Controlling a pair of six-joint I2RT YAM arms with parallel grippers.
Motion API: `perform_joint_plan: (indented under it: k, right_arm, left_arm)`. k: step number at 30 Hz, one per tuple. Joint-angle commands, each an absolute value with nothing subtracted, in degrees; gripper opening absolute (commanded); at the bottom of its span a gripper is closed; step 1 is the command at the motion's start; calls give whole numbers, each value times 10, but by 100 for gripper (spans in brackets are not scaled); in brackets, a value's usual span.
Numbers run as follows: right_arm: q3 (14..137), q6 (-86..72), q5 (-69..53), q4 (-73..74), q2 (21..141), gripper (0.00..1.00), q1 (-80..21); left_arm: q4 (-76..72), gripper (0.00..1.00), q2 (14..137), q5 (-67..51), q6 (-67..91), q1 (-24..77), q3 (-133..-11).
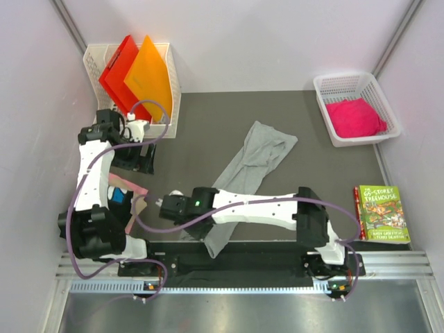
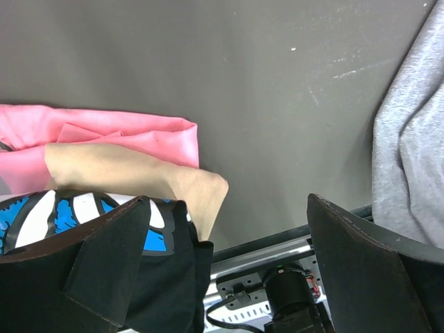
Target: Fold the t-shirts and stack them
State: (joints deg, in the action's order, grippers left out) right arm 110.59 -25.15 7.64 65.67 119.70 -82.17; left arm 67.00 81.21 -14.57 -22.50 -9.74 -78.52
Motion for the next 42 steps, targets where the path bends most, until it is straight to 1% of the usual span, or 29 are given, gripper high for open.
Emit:
perform_joint_plan:
  k: [1,10,16,26,33,37,39,40,42]
  right_arm:
    - [1078,-250,98,650,1122,0,-765]
    - [1077,-174,134,656,1094,0,-641]
    - [1069,-131,152,643,1107,0,-578]
    - [1066,-111,148,613,1139,0,-476]
    - [1040,-104,127,580,1205,0,-460]
    - [1048,-99,139,556,1232,0,-452]
    - [1075,-102,175,561,1249,1,-446]
    - [1090,-105,196,576,1256,16,-443]
    - [1130,-105,255,595,1275,32,-437]
  left_arm:
    - [690,99,820,-165,-227,-102,-816]
    - [694,99,833,-160,-228,-101,-832]
    - [695,99,848,-159,-229,-101,-837]
    - [700,99,871,-178,-230,-101,-846]
    - [709,99,877,-188,-238,-100,-857]
    - [719,99,874,-189,-245,-101,-855]
    - [721,99,871,-186,-250,-101,-852]
    - [721,99,869,-186,-250,-101,-850]
    - [723,99,862,-187,-254,-101,-842]
